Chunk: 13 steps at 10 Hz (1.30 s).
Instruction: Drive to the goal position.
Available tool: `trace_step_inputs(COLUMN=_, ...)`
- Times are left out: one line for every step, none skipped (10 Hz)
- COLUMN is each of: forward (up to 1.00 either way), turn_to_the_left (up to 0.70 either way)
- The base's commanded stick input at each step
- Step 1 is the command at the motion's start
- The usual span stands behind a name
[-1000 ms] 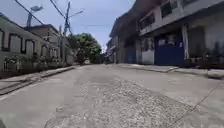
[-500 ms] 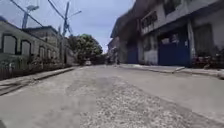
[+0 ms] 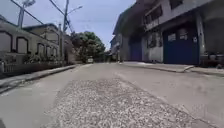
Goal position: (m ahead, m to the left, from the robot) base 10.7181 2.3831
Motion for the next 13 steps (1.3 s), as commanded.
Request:
trace_step_inputs(forward=1.00, turn_to_the_left=0.01)
trace_step_inputs(forward=1.00, turn_to_the_left=0.01)
trace_step_inputs(forward=1.00, turn_to_the_left=0.01)
trace_step_inputs(forward=1.00, turn_to_the_left=0.01)
trace_step_inputs(forward=1.00, turn_to_the_left=0.01)
trace_step_inputs(forward=1.00, turn_to_the_left=0.01)
trace_step_inputs(forward=1.00, turn_to_the_left=0.01)
trace_step_inputs(forward=1.00, turn_to_the_left=0.01)
trace_step_inputs(forward=1.00, turn_to_the_left=0.01)
trace_step_inputs(forward=1.00, turn_to_the_left=0.01)
trace_step_inputs(forward=1.00, turn_to_the_left=0.01)
trace_step_inputs(forward=1.00, turn_to_the_left=0.01)
trace_step_inputs(forward=1.00, turn_to_the_left=0.01)
